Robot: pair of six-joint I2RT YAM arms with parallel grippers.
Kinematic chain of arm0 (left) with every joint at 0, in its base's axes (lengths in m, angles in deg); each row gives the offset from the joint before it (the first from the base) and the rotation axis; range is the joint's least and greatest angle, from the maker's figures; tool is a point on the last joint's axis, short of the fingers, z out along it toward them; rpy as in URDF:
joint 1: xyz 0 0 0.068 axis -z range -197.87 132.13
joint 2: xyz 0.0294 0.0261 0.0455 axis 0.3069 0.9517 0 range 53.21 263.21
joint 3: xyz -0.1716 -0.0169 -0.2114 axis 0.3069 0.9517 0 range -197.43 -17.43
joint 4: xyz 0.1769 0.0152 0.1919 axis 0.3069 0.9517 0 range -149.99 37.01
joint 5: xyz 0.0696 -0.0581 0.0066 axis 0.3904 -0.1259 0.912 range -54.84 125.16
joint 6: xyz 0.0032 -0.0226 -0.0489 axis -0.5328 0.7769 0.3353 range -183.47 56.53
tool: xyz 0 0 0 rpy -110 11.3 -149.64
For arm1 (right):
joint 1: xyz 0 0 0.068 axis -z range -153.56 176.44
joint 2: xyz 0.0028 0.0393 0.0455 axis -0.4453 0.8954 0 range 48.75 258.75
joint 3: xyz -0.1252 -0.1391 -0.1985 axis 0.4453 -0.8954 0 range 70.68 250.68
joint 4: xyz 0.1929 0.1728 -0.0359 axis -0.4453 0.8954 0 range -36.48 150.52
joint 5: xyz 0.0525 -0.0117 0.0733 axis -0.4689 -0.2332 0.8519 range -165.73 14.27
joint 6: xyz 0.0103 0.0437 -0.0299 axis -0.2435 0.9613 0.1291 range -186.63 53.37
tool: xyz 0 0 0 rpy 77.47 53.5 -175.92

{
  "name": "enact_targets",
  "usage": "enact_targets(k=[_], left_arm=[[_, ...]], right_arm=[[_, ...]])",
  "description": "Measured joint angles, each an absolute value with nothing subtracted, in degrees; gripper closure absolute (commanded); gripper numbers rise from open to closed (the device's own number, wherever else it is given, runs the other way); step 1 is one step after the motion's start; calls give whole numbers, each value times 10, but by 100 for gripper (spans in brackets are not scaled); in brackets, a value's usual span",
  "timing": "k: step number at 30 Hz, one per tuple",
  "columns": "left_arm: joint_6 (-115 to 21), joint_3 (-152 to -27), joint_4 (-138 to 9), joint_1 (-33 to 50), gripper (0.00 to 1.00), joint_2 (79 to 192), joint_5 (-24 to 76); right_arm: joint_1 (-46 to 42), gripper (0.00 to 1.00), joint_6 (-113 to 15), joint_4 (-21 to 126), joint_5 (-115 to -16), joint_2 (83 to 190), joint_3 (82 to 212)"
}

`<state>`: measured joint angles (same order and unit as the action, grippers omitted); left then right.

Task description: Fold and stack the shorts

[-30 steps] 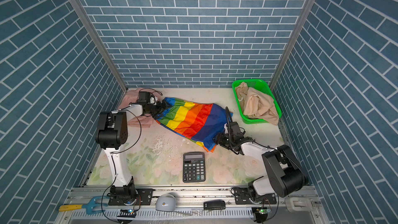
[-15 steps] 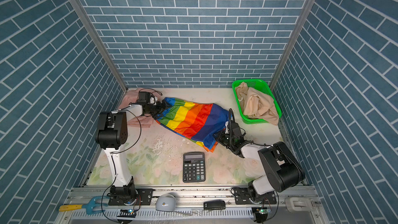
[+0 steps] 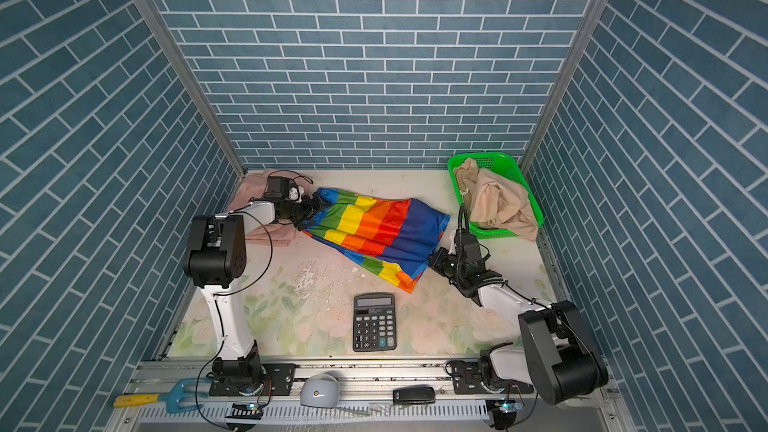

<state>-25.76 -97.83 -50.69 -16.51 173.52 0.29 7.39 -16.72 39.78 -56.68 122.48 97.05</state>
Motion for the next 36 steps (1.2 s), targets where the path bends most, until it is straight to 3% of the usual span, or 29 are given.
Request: enact_targets(k=[5,8,13,17,29,36], left_arm=[[-257,-977,-506,-165,0,1735,-7],[-257,-976,-506,-165,1,1735,-10],[-257,-976,-507,-165,0,1735,-10],[-257,-976,-507,-165,1,1735,-10],[-256,-975,-508,-165,1,1735,-11],[-255,-975,-509,-165,0,1735,-11]], right_arm=[[79,100,-238,488,-550,1191,1003],[79,74,-270,520,-534,1163,1013],[69,53,-285,530,-506,1165,1002],[17,47,-260,486,-495,1174,948],[-26,48,-178,354,-514,1190,871],[-28,77,-144,262,-523,1257,869]])
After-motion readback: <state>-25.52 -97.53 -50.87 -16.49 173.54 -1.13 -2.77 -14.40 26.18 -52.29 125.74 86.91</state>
